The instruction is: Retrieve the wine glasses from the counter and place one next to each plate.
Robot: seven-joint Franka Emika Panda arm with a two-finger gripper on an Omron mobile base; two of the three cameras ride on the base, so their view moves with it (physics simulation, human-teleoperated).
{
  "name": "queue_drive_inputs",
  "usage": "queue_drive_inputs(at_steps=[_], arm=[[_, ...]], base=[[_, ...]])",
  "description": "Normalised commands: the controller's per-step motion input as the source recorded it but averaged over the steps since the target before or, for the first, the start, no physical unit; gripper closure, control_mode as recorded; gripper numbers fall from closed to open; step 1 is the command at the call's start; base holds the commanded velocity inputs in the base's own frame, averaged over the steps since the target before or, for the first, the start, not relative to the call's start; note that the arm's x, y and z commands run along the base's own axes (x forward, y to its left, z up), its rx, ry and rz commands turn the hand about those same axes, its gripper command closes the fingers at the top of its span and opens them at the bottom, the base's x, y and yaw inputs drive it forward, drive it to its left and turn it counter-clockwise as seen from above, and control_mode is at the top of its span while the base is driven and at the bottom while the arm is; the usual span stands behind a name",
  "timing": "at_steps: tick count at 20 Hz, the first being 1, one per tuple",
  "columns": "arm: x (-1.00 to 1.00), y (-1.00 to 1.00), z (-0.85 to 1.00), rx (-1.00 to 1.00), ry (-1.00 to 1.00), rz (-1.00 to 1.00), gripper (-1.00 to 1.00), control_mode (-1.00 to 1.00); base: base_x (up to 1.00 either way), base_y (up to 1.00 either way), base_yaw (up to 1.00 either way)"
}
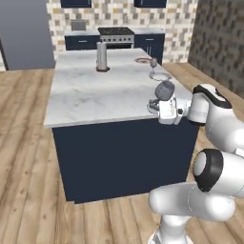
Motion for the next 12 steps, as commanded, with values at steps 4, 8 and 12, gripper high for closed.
queue_drive_inputs(at_steps=[4,8,12], arm=[[0.0,0.0,0.0,0.0,0.0,0.0,1.0,1.0],[0.0,0.0,0.0,0.0,0.0,0.0,1.0,1.0],[0.0,0.0,0.0,0.0,0.0,0.0,1.0,1.0]], base=[[-0.02,-1.0,0.0],[0.0,-1.0,0.0],[0.0,-1.0,0.0]])
